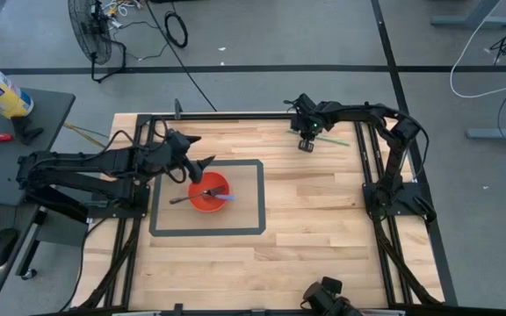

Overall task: Pick & Place Utensil
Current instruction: Put the green straw into the gray cup

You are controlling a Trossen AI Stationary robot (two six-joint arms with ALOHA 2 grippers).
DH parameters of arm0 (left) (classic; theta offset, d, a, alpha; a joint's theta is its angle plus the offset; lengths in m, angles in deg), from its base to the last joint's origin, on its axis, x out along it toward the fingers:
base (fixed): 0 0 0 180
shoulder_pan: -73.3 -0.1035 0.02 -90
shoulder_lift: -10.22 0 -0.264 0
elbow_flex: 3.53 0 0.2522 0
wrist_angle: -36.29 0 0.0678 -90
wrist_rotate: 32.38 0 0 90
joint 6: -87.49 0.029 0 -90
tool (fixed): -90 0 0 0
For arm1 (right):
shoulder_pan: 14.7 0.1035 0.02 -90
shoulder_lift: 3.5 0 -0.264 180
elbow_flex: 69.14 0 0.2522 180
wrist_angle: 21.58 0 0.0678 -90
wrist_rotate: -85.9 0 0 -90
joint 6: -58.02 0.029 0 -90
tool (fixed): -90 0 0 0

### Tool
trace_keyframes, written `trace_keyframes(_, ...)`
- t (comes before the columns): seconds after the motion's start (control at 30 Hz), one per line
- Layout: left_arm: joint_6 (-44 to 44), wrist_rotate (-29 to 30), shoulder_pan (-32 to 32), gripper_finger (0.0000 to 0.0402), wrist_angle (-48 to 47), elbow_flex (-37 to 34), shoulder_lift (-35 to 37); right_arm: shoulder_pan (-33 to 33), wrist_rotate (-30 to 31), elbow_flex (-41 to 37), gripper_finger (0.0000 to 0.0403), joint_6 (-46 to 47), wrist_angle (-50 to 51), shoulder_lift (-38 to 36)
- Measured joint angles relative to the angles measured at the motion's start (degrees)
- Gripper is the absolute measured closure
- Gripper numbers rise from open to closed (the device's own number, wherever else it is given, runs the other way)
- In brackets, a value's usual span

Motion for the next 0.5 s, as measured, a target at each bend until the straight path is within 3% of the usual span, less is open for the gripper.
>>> trace_keyframes(0.17,-1.8,-4.7,0.0,0.0003,0.1,0.0,0.0,2.0,4.2,0.0,0.0364,2.7,0.0,0.0)
trace_keyframes(0.4,-1.8,-2.6,0.1,0.0003,1.9,-2.6,0.9,3.5,6.1,-0.1,0.0372,4.7,-0.6,0.0)
trace_keyframes(0.5,-2.3,-2.5,0.9,0.0003,8.5,-7.4,2.4,4.1,6.0,-0.2,0.0378,6.9,-1.1,-0.6)
